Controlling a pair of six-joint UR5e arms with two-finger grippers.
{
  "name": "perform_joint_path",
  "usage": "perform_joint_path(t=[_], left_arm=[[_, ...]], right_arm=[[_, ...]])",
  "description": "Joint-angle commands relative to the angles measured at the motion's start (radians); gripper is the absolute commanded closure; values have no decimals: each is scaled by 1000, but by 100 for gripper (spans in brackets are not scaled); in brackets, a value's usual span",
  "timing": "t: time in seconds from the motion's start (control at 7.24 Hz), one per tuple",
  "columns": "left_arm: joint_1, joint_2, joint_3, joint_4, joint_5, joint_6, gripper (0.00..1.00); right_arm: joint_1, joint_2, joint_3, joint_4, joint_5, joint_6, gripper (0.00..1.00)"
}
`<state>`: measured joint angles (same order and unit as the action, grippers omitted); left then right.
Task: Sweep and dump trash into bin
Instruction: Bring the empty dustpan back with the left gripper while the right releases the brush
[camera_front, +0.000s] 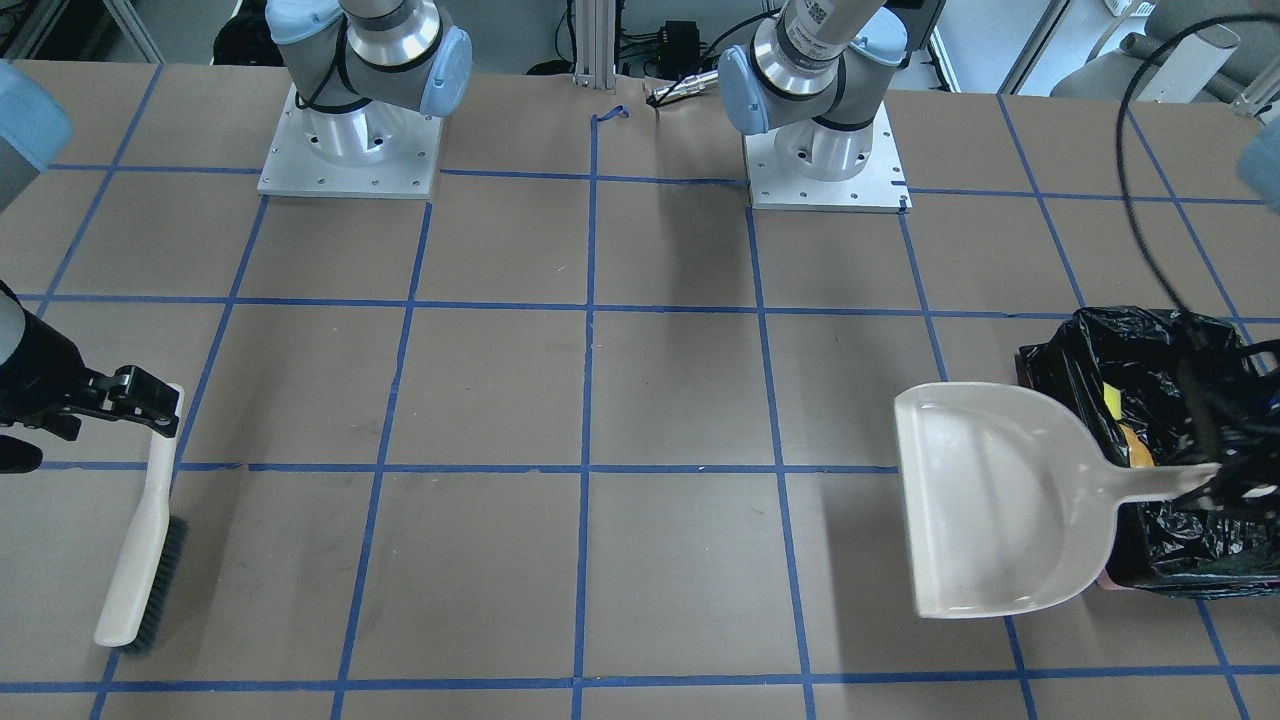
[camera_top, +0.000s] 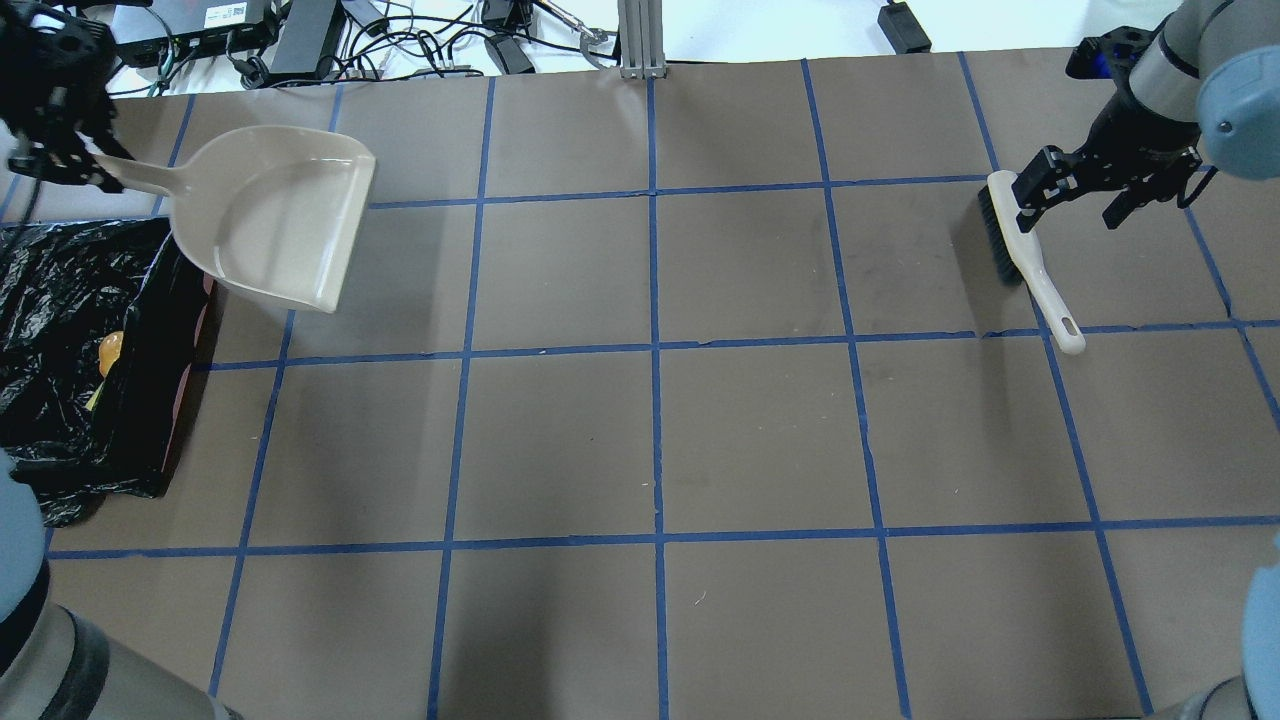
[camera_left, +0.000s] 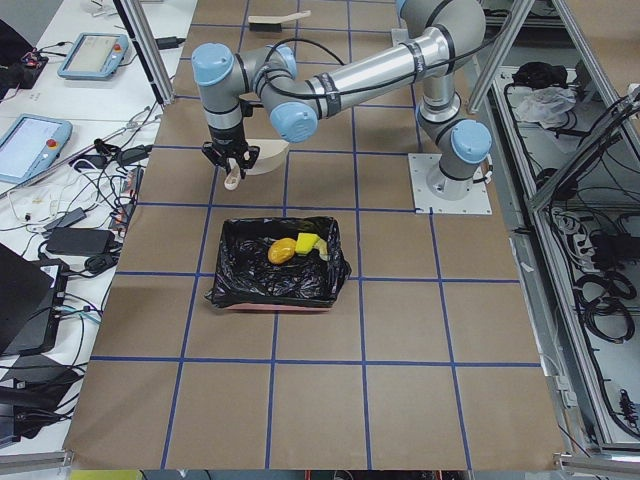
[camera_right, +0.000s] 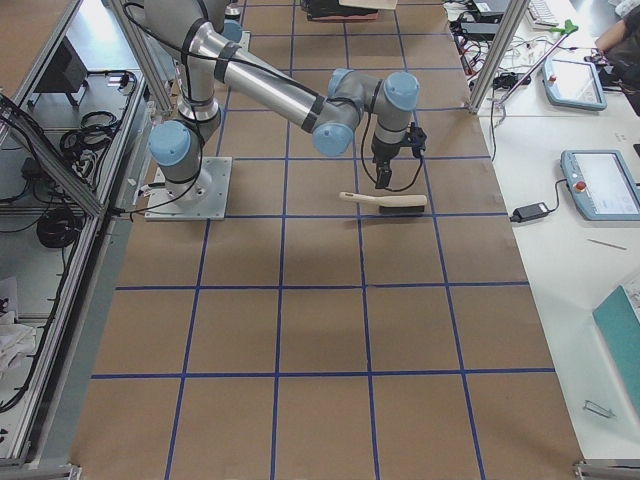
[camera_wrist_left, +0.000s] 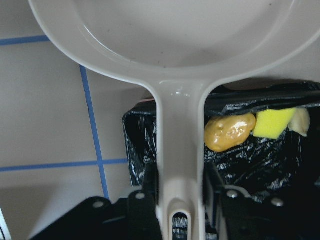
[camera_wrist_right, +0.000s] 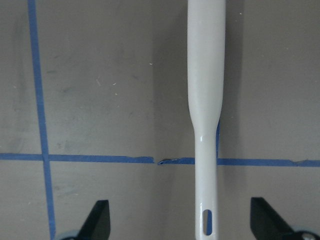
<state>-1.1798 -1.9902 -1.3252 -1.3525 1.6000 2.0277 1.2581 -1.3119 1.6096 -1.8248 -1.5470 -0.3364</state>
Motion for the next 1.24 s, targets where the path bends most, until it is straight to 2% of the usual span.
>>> perform_joint_path(t=[0.0,0.28,0.55,0.83,1.1], left_arm=[[-82,-67,-58,110,-35,-82,100],[-110,-123,-58,124,-32,-103,100],[-155,-151,-63,150,-32,-106,100],[-167,-154,-68,151,-32,-104,100],[-169,-154,-69,154,-55,-154,100]], right_arm=[[105,-26,-10,32,-1,83,0],[168,-103,-11,27,11,177,0],[184,-202,-11,114,5,184,0],[259,-207,-22,114,-5,213,0],[276,-220,-40,159,-7,214,0]])
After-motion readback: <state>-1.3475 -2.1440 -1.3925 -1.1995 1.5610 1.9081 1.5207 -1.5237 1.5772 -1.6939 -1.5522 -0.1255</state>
